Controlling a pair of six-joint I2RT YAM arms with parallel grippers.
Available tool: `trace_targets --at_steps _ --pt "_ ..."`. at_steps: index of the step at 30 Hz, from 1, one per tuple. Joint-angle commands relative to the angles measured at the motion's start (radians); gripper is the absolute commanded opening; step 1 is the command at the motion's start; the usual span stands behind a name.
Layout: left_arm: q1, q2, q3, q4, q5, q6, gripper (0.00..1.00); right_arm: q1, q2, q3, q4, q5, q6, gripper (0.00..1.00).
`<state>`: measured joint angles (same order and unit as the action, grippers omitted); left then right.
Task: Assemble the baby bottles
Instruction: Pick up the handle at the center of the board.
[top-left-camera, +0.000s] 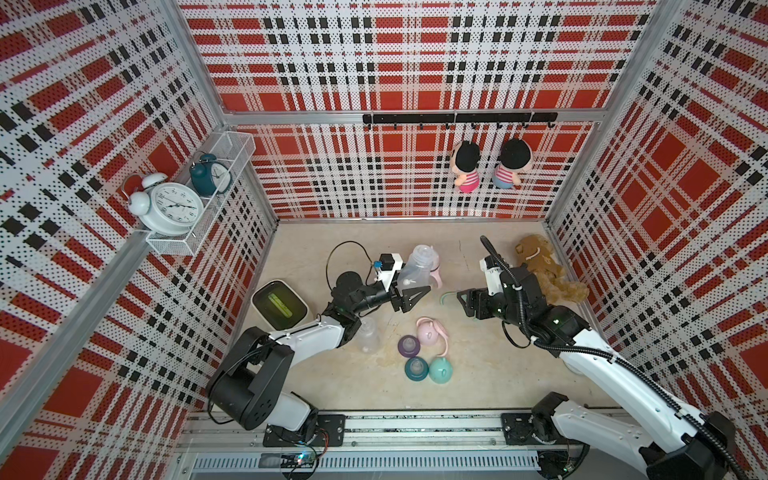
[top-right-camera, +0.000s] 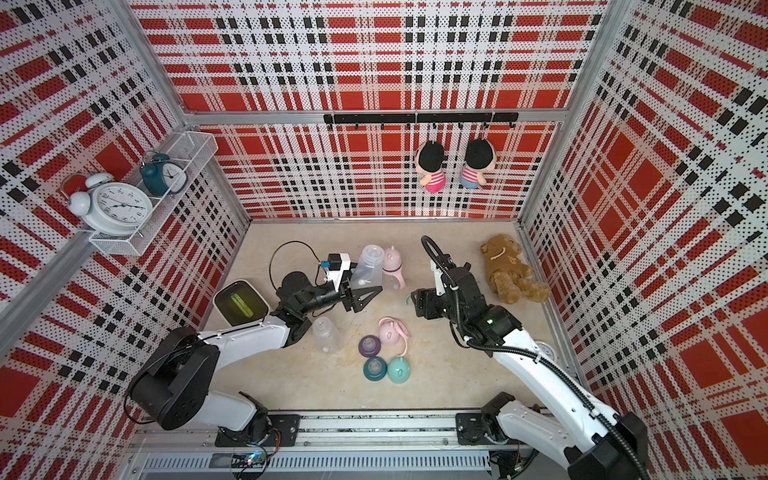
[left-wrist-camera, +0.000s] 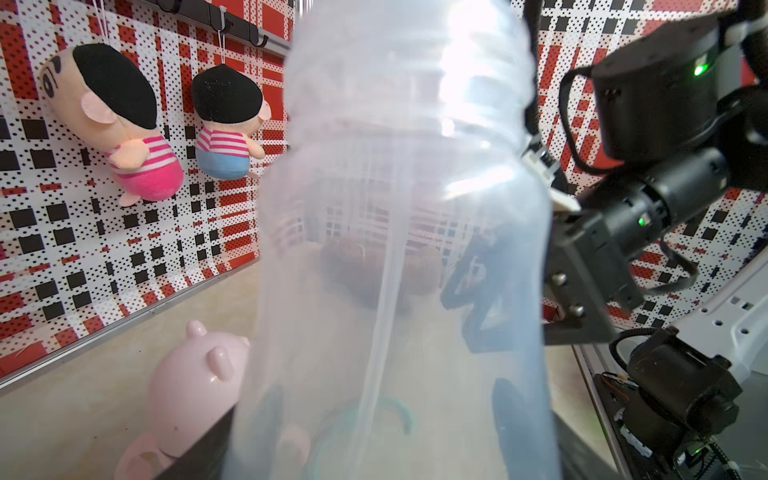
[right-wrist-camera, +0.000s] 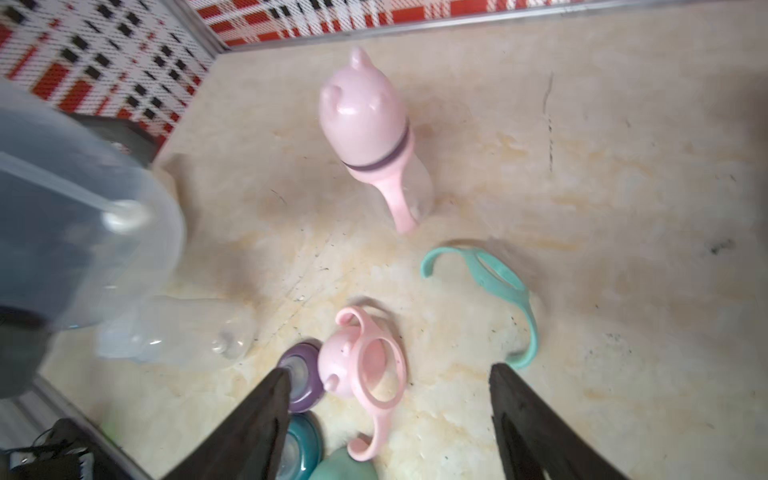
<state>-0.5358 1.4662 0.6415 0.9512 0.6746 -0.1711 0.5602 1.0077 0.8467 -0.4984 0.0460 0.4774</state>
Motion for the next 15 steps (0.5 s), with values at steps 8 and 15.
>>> trace_targets --at_steps 8,15 --pt "-0.033 -0.068 -0.014 0.003 -0.037 0.029 0.00 -0.044 0.100 -0.179 0.148 0.256 0.158 0.63" --pt "-0.034 -0.084 -0.013 -0.033 -0.042 0.045 0.00 -0.078 0.255 -0.190 0.230 0.284 0.159 0.52"
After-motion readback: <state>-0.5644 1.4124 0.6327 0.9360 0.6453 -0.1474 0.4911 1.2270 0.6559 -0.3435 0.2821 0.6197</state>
